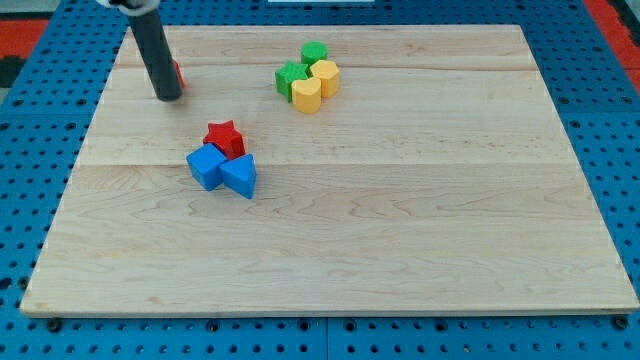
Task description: Move the heart into the hexagon
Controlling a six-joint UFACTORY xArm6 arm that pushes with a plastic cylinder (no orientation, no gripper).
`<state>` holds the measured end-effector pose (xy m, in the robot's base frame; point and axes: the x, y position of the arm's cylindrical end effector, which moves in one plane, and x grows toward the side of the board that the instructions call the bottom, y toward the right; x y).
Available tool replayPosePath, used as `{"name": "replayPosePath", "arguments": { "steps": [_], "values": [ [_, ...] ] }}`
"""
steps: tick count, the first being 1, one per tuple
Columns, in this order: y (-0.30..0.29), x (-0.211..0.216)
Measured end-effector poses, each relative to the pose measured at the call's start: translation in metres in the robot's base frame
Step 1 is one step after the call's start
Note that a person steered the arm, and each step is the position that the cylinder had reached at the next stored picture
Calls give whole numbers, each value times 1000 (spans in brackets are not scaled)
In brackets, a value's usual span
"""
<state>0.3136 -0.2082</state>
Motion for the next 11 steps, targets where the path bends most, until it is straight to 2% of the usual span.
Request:
{"name": "replayPosePath", "arguments": {
  "steps": [1, 2, 3, 4, 7, 8, 9, 11],
  "values": [
    [7, 2],
    [-5, -31],
    [12, -62],
    [32, -51],
    [33, -51],
    [44, -35],
    [75, 8],
    [198, 51]
  ]
}}
